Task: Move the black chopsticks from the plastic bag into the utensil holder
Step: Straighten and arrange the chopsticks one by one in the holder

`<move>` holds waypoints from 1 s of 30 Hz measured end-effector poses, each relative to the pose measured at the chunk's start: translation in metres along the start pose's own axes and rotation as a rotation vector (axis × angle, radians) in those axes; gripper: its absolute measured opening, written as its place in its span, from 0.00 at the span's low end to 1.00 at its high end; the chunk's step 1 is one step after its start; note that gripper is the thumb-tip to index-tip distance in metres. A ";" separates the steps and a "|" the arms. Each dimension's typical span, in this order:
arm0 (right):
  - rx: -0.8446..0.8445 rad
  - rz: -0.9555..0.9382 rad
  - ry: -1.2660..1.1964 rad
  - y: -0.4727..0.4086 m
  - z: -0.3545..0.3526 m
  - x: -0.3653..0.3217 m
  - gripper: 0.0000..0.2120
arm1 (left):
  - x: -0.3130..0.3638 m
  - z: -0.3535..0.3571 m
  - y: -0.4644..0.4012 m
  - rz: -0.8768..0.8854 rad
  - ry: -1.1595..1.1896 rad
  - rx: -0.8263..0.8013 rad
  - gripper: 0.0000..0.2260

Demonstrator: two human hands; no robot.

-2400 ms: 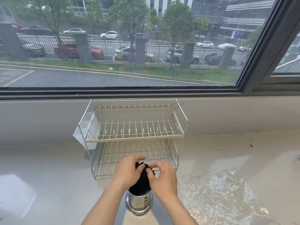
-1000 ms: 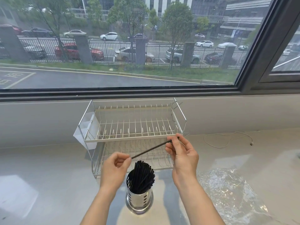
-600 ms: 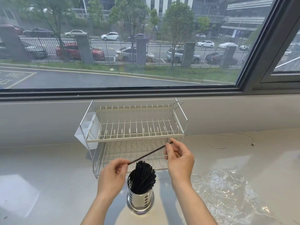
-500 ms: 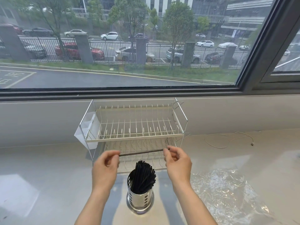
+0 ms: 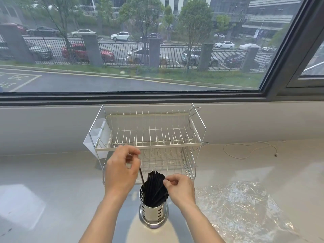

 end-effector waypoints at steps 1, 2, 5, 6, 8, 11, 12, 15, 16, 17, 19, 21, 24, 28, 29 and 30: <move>-0.001 0.003 -0.004 0.000 -0.001 -0.001 0.03 | -0.005 0.007 0.006 0.014 -0.028 -0.045 0.14; -0.003 0.003 -0.015 -0.001 -0.002 -0.002 0.03 | -0.010 0.014 0.012 0.022 -0.048 -0.084 0.13; -0.034 0.022 -0.151 -0.002 -0.008 -0.003 0.04 | -0.029 0.030 0.031 0.000 -0.091 -0.172 0.13; -0.059 0.040 -0.213 -0.001 -0.010 -0.004 0.04 | -0.036 0.034 0.037 -0.017 -0.120 -0.198 0.13; -0.111 0.052 -0.301 -0.001 -0.015 -0.009 0.06 | -0.049 0.039 0.046 -0.056 -0.184 -0.248 0.13; -0.168 0.055 -0.381 0.004 -0.024 -0.021 0.08 | -0.061 0.043 0.052 -0.113 -0.223 -0.285 0.14; -0.174 0.056 -0.397 0.005 -0.027 -0.025 0.08 | -0.062 0.043 0.052 -0.123 -0.225 -0.288 0.14; -0.089 0.013 -0.449 0.006 -0.048 -0.039 0.05 | -0.053 0.041 0.047 -0.102 -0.220 -0.281 0.12; -0.039 -0.024 -0.486 0.006 -0.059 -0.047 0.04 | -0.047 0.038 0.043 -0.085 -0.194 -0.257 0.11; 0.011 -0.069 -0.545 0.006 -0.070 -0.057 0.03 | -0.040 0.035 0.038 -0.072 -0.147 -0.237 0.11; 0.098 -0.160 -0.688 0.007 -0.093 -0.075 0.02 | -0.026 0.036 0.029 -0.092 0.017 -0.266 0.12; 0.151 -0.208 -0.801 0.008 -0.107 -0.086 0.04 | -0.012 0.043 0.024 -0.173 0.220 -0.338 0.10; 0.120 -0.130 -0.905 0.003 -0.098 -0.078 0.04 | -0.003 0.034 0.016 -0.228 0.355 -0.210 0.11; 0.071 0.125 -1.016 -0.004 -0.065 -0.032 0.04 | -0.013 0.017 0.009 -0.241 0.331 -0.067 0.11; 0.070 0.186 -1.041 -0.004 -0.058 -0.021 0.04 | -0.017 0.012 0.009 -0.275 0.377 -0.023 0.11; 0.062 0.232 -1.055 -0.004 -0.050 -0.012 0.04 | -0.022 0.008 0.009 -0.322 0.463 0.025 0.10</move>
Point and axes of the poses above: each hand's wrist, its own y-axis away from the middle knuckle, its own z-axis out of the palm, x = y × z, the point moved 9 cm from there along -y, towards the middle knuckle, and after that the axes turned 5 degrees about y, right-handed, at the moved point
